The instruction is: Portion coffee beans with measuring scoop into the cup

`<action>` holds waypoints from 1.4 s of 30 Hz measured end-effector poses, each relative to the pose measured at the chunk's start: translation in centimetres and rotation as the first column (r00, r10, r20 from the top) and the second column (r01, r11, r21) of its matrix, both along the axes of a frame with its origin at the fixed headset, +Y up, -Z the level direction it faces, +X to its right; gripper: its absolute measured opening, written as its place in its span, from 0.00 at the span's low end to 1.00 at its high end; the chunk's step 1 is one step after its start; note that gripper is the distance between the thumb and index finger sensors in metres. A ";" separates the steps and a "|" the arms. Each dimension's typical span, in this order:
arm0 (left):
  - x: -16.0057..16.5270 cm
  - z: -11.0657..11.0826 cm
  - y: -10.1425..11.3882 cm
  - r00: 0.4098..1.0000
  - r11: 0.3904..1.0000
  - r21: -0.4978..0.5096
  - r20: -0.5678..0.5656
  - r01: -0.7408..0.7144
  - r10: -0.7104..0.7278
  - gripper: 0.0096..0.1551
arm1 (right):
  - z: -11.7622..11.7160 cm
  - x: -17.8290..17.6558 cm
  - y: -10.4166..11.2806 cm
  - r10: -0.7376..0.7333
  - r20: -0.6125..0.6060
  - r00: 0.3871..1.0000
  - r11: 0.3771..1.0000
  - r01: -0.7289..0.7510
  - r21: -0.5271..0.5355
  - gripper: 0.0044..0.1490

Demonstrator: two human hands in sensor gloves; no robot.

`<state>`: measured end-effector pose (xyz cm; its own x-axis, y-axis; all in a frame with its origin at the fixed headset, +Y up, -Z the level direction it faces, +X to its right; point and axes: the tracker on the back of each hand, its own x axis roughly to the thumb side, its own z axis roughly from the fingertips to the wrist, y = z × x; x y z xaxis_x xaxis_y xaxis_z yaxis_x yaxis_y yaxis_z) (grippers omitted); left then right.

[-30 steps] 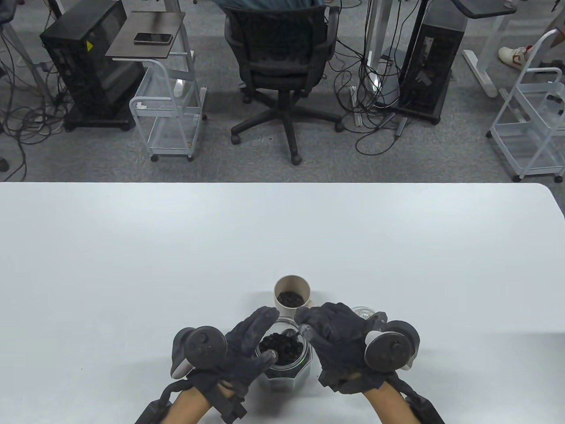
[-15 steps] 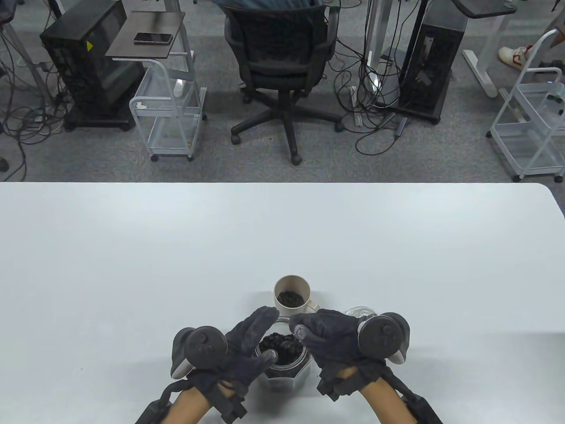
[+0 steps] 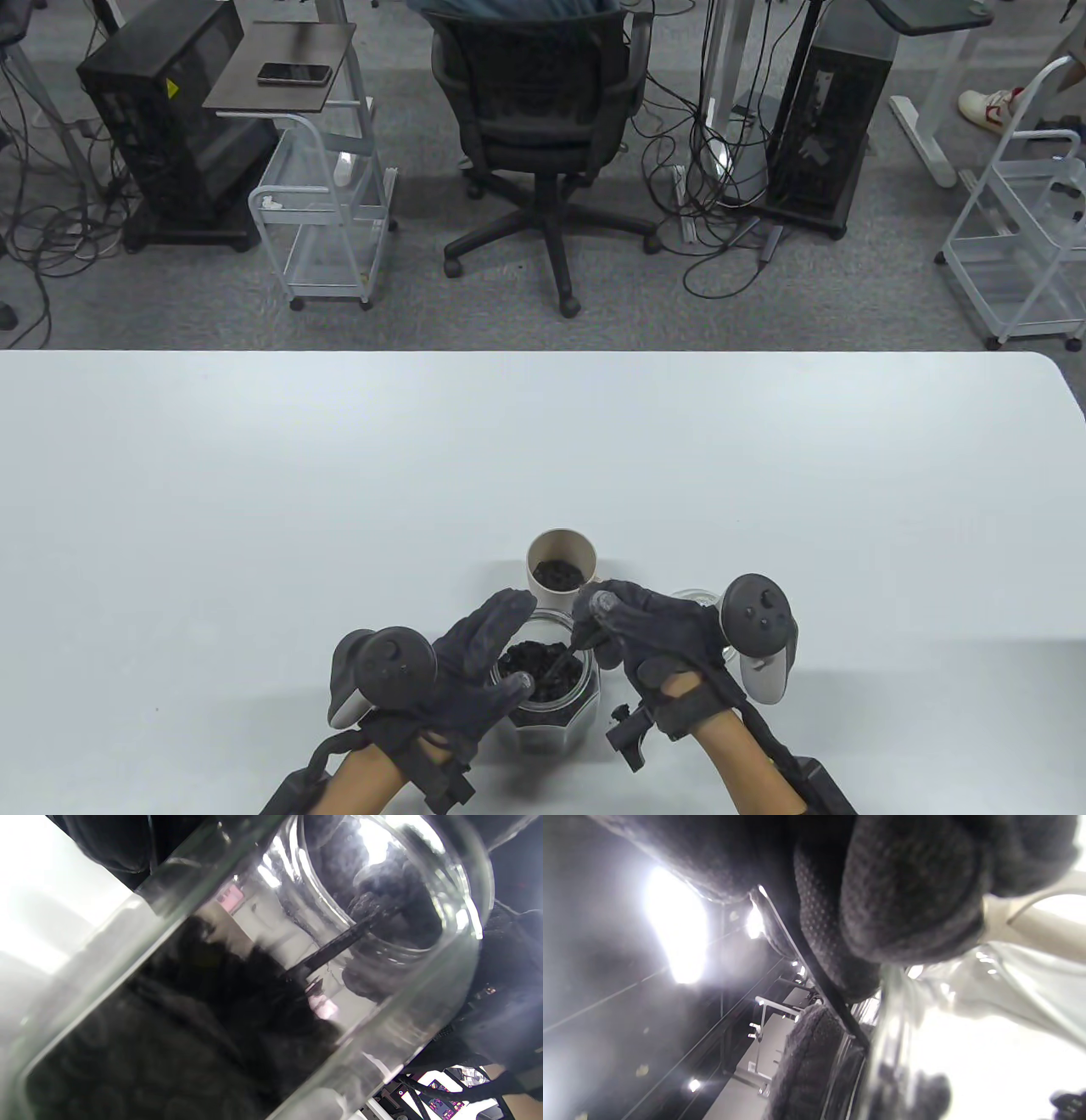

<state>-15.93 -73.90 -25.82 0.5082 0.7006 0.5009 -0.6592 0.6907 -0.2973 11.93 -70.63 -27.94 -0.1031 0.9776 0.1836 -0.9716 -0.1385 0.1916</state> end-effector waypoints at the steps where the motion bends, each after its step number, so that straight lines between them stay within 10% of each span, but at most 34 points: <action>1: 0.0 0.0 0.0 1.000 1.000 0.000 0.000 0.000 0.000 0.54 | -0.1 0.1 -0.2 -0.018 0.008 1.000 1.000 0.018 -0.021 0.25; 15: 0.0 0.0 0.0 1.000 1.000 -0.002 0.001 -0.001 0.001 0.54 | -1.1 2.8 -3.0 -0.235 0.151 0.960 0.929 0.267 -0.257 0.25; 42: 0.0 0.0 0.0 1.000 1.000 -0.005 0.000 -0.004 0.004 0.54 | -1.8 6.7 -4.2 -0.447 0.307 0.840 0.792 0.531 -0.302 0.25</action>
<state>-15.90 -73.90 -25.80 0.5049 0.7051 0.4979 -0.6620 0.6865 -0.3008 18.63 -74.83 -29.78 0.4129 0.8964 -0.1611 -0.9107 0.4045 -0.0833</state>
